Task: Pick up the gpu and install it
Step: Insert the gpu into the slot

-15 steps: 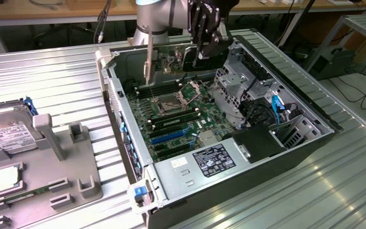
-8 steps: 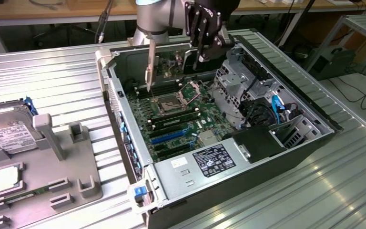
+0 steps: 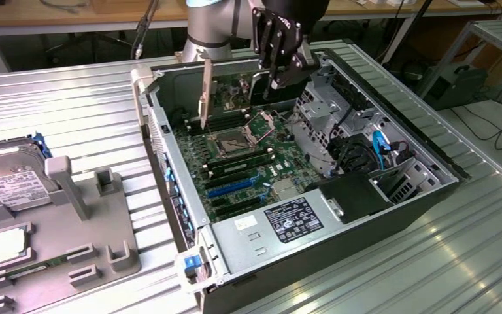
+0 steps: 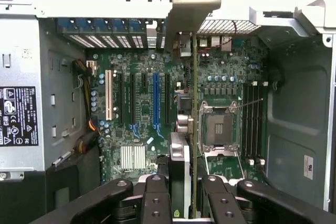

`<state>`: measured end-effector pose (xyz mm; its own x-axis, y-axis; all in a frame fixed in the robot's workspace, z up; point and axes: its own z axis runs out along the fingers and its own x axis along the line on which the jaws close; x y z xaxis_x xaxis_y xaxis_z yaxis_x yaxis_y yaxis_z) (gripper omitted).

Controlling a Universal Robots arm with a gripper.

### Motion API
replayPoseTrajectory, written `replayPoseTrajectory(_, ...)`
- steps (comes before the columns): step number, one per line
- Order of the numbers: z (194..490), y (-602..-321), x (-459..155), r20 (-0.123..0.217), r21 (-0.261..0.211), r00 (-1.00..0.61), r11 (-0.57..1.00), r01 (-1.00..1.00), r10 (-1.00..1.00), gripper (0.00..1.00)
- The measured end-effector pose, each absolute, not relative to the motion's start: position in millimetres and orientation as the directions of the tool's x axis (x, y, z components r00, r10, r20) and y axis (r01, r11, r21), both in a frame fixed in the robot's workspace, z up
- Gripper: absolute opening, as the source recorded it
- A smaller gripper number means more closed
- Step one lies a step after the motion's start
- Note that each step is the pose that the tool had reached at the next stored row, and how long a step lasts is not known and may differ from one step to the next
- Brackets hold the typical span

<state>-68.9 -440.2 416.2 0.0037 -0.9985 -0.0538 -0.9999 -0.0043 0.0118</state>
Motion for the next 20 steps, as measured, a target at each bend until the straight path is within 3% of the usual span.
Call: replayPoseTrajectory(20, 383.7, -440.9, -73.1, -0.054, -0.007, -0.003, 0.004, -1.000, -0.999, 0.28)
